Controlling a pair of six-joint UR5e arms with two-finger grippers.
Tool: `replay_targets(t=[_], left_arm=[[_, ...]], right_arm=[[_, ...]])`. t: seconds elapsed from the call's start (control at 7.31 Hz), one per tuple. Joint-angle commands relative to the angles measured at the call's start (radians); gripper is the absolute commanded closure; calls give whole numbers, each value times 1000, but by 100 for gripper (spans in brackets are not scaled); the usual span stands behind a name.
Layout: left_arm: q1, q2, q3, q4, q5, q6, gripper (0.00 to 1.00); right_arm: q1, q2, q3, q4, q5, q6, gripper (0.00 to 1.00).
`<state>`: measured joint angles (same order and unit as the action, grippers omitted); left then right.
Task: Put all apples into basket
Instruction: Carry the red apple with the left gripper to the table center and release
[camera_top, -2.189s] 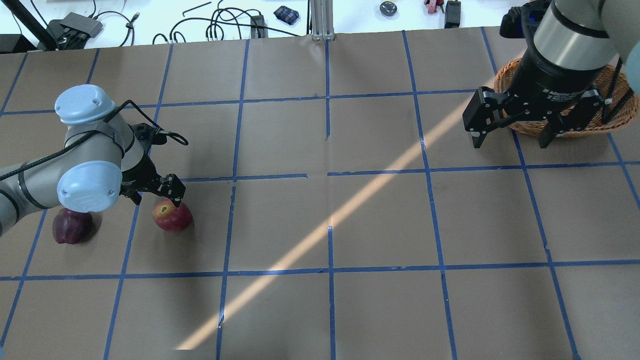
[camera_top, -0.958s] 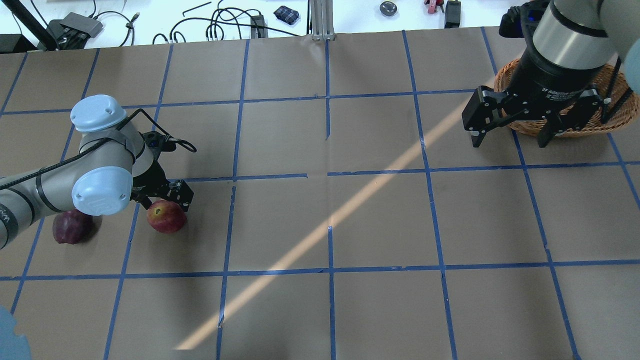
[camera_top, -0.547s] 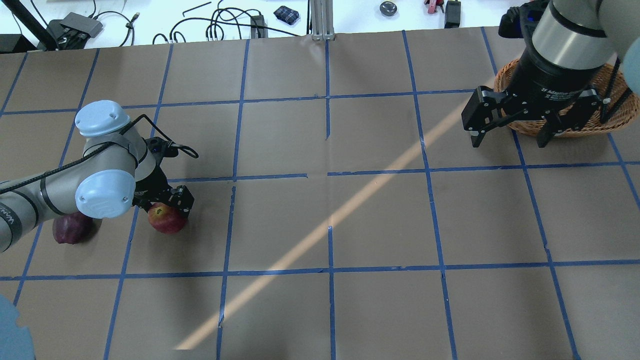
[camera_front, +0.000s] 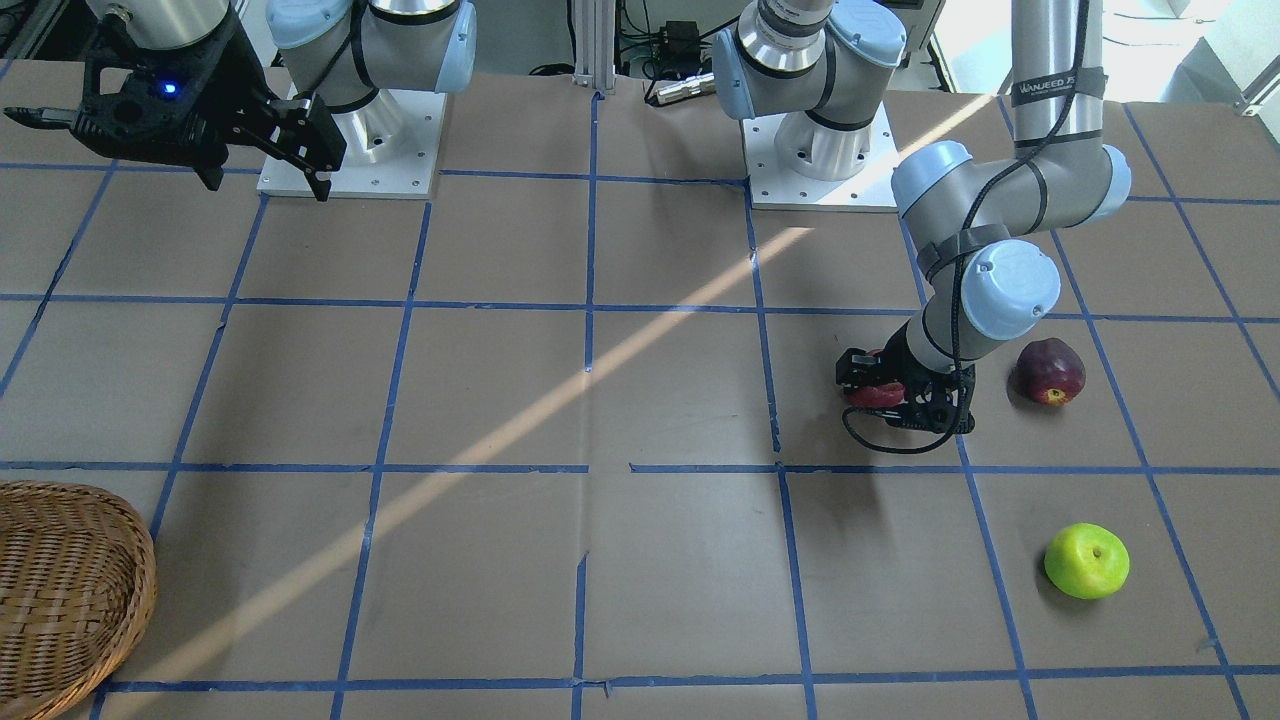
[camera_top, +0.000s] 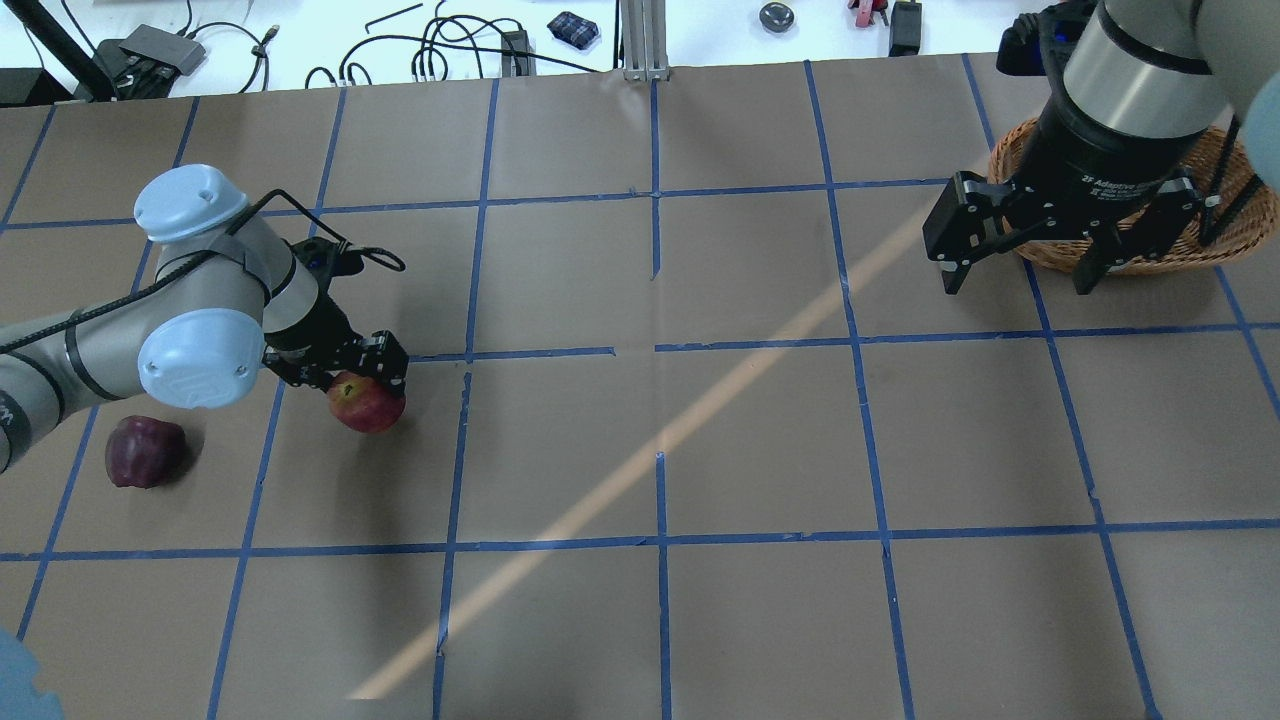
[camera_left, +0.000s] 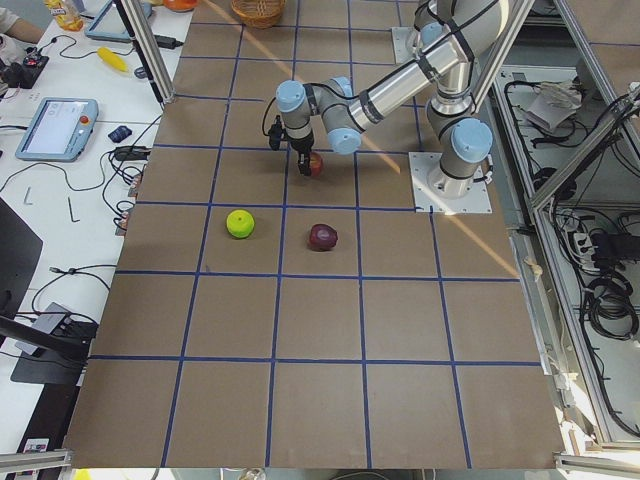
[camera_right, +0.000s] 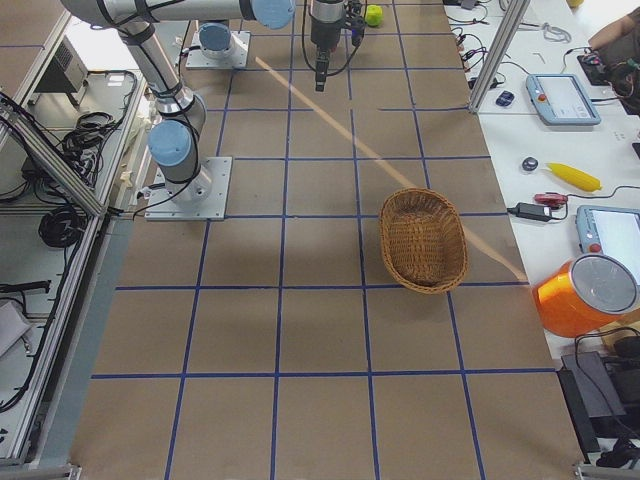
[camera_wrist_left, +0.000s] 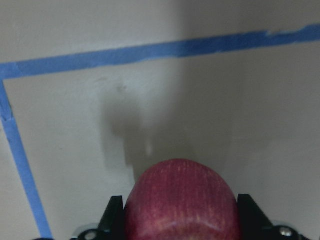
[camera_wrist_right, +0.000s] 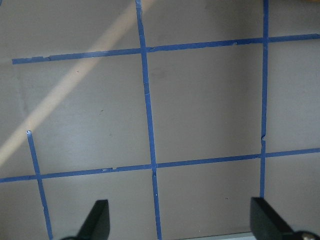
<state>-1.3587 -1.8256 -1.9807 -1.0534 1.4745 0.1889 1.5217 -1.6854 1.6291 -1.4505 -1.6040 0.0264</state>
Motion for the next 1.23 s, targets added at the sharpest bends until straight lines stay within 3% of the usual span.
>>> replay_targets(t=[0.0,0.27,0.55,0.82,0.96,1.09], left_arm=[[-162,-32,132,-40,-89,-290,100],[-355,-127,262,-25,-86,-637,100],[-491,-222,321,47,-72,-794,100],[-549,-303,321,143,-19,-836,97],[-551,-313,319,148,-16,-836,14],[-551,-313,321,147,-14,-838,0]], right_arm=[[0,0,0,-2,-2,-3,0],[-3,0,0,1,-2,-3,0],[-3,1,0,-4,-2,-3,0],[-3,4,0,-10,2,-3,0],[-3,6,0,-13,10,0,0],[-3,18,2,-17,15,1,0]])
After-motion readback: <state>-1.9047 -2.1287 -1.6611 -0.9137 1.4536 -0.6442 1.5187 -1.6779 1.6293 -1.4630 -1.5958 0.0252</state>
